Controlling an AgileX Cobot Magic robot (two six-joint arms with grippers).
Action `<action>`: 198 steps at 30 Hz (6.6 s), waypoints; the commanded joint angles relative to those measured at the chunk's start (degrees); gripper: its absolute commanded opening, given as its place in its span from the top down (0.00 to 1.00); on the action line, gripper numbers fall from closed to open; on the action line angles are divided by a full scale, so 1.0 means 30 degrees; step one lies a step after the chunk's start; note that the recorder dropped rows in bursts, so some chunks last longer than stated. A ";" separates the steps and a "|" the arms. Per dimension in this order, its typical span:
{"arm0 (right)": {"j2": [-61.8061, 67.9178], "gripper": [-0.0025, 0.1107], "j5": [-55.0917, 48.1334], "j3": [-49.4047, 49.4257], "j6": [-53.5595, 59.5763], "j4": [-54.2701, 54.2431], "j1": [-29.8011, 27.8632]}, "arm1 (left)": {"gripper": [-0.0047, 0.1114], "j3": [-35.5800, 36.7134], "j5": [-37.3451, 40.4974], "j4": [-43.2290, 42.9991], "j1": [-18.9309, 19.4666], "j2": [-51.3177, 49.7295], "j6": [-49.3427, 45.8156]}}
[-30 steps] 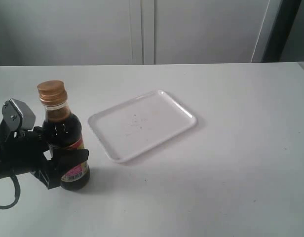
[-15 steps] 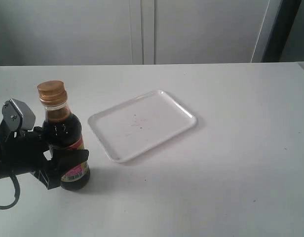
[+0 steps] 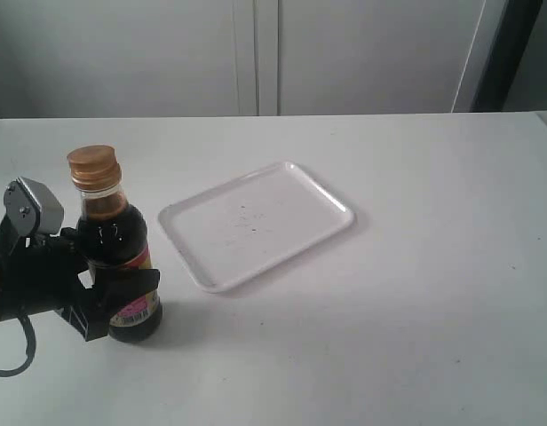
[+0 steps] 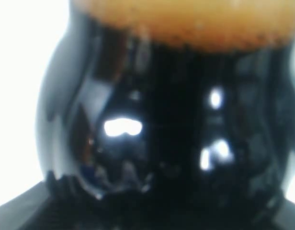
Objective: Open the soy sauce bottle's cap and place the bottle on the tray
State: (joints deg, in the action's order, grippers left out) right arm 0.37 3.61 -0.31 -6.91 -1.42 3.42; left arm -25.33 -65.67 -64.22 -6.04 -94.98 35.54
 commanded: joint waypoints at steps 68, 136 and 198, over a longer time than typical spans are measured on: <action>2.6789 0.98 -1.7666 -1.9406 2.3357 -1.9496 0.8806 | 0.96 0.0045 0.0057 -0.0831 -0.0134 0.0015 0.0150; 3.3217 0.98 -1.1115 -2.6339 2.3263 -1.9674 1.4064 | 0.96 0.0045 -0.0214 -0.0997 -0.0134 0.0015 0.0074; 3.2406 0.98 -0.8199 -2.7748 1.8108 -1.0760 1.3866 | 0.96 0.0079 -0.0799 -0.1056 -0.0134 0.0015 -0.1282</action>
State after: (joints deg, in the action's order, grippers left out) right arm 97.96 -25.88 -83.26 47.57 -34.42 45.61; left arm -25.33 -66.79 -65.06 -6.04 -95.10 33.63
